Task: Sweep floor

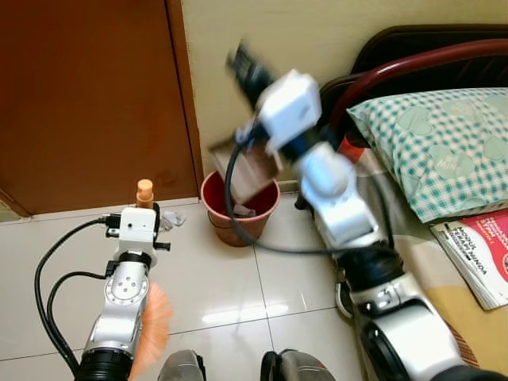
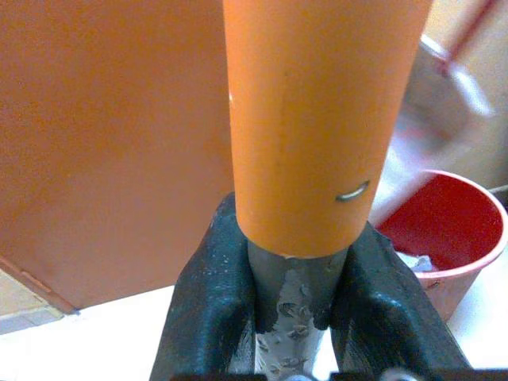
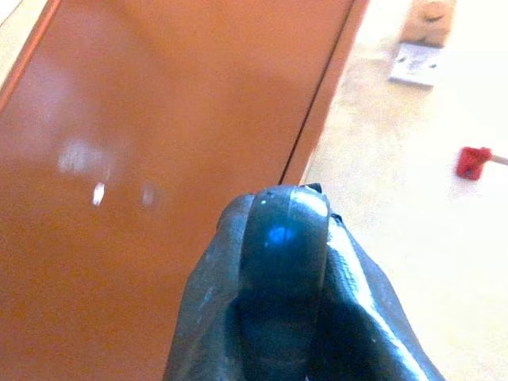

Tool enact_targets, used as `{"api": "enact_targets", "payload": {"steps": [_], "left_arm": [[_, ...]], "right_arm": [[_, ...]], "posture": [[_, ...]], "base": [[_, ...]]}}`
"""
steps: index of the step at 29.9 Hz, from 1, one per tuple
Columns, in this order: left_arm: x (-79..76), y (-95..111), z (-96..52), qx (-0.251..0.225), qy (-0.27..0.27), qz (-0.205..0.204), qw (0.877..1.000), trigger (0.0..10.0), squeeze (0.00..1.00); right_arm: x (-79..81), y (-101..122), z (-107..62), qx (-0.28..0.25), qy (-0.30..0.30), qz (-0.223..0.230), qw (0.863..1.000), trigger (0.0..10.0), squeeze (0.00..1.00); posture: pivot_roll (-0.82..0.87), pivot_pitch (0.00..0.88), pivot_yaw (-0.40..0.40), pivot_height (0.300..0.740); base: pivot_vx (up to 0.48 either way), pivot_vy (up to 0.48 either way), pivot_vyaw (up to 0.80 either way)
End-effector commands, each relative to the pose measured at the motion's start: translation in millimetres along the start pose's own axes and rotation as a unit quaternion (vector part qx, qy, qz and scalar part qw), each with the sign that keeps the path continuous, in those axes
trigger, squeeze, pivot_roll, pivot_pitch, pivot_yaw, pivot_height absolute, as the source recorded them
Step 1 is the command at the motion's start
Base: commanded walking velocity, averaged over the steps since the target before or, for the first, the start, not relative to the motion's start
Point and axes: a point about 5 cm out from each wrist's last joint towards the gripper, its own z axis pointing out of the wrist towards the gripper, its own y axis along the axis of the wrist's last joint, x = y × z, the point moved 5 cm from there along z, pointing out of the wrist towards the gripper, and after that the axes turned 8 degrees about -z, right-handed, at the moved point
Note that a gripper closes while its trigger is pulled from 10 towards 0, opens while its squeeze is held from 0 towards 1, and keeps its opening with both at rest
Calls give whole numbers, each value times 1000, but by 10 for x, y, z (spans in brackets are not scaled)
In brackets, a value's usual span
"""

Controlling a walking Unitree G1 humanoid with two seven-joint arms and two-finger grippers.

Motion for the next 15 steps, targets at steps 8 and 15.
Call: {"api": "enact_targets", "payload": {"steps": [8,15], "left_arm": [[-13,-57,-24,9,-1,-2,1000,10000,0],[42,-115,-72,17,4,4,1000,10000,0]], "right_arm": [[-61,92,47,14,-36,133,990,10000,0],[-18,-247,-289,100,-58,200,973,10000,0]], "posture": [[-8,71,-38,740],[-4,71,-39,740]], "base": [[0,0,0],[0,0,0]]}}
